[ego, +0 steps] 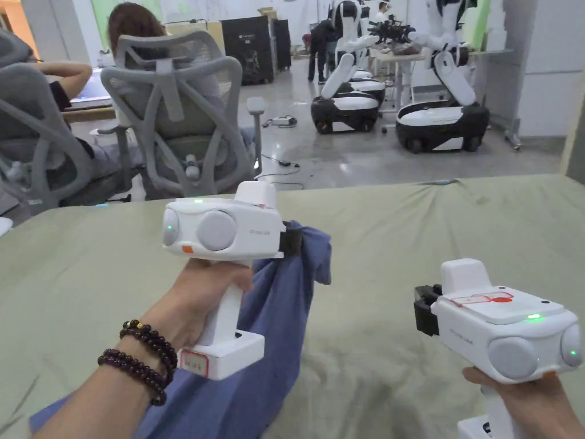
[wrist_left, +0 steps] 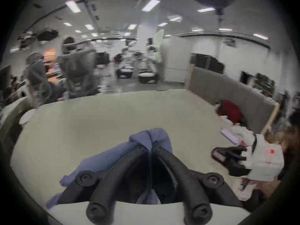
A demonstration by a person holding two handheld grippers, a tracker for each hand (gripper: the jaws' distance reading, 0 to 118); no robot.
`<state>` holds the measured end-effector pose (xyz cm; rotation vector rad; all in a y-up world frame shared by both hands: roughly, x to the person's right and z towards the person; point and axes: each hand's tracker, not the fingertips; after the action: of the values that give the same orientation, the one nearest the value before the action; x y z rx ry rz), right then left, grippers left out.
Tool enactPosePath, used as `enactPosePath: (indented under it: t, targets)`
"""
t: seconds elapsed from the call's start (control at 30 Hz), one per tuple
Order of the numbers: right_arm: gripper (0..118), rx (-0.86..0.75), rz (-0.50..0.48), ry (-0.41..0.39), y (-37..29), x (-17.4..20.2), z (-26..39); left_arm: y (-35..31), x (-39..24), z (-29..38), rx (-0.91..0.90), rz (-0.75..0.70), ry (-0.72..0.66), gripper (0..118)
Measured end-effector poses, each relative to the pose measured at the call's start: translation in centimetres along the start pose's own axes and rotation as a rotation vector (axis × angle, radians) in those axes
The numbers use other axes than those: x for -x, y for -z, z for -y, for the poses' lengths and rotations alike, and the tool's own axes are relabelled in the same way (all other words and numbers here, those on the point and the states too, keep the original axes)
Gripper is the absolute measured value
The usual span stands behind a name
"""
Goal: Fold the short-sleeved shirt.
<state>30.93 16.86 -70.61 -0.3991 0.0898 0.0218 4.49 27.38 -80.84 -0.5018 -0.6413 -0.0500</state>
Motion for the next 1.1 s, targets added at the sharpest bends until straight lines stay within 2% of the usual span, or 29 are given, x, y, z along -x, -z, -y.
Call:
enactPosePath:
  t: [0.13,0.23,0.33,0.43,0.5,0.6,0.63,0.67,0.7,0.73,0.77,0.8,0.87,0.93,0.97,1.03,1.1]
  targets:
    - [4,-0.014,0.173,0.028,-4.5,-7.2,1.1,6.2,-8.9,-0.1,0.037,0.228,0.061,3]
    - [4,0.002,0.259,0.068,-6.8,-11.9,2.4,11.4,-14.7,1.8,0.116,0.340,0.118,3]
    - [4,0.019,0.326,0.108,-8.7,-15.1,4.0,17.3,-18.8,5.4,0.247,0.360,0.176,3]
    - [4,0.034,0.355,0.148,-9.5,-17.2,5.7,22.2,-21.0,9.9,0.362,0.319,0.229,3]
    - [4,0.048,0.356,0.164,-9.7,-17.5,6.5,23.7,-21.6,11.8,0.406,0.312,0.261,3]
    - [4,0.072,0.362,0.163,-9.6,-18.0,7.7,22.2,-22.2,12.4,0.388,0.291,0.253,5]
    - [4,0.079,0.363,0.162,-9.5,-18.0,7.9,21.7,-22.0,12.1,0.362,0.286,0.256,10]
    - [4,0.084,0.359,0.166,-9.4,-17.8,8.0,20.8,-21.5,11.5,0.323,0.282,0.259,24]
    - [4,0.088,0.352,0.172,-9.3,-17.6,8.0,20.0,-21.3,10.8,0.283,0.268,0.275,63]
    - [4,0.089,0.345,0.179,-8.5,-17.3,7.7,19.2,-21.1,10.2,0.246,0.259,0.286,91]
    - [4,0.089,0.336,0.181,-8.4,-16.9,7.5,17.8,-20.6,9.3,0.200,0.243,0.286,113]
    - [4,0.085,0.327,0.182,-8.3,-16.3,7.2,16.4,-20.1,8.5,0.149,0.241,0.280,118]
    - [4,0.074,0.301,0.177,-7.7,-15.2,6.4,13.0,-17.9,6.9,0.050,0.237,0.237,113]
    - [4,0.062,0.269,0.162,-7.3,-13.8,5.4,11.4,-14.7,5.5,0.046,0.202,0.190,111]
    - [4,0.054,0.255,0.156,-7.1,-13.1,4.9,10.0,-13.0,5.2,0.036,0.176,0.170,104]
    - [4,0.032,0.222,0.138,-6.7,-11.5,3.8,6.9,-8.8,5.0,-0.003,0.110,0.134,61]
    - [4,0.015,0.190,0.131,-6.5,-10.3,3.0,5.3,-4.6,5.0,-0.013,0.012,0.106,1]
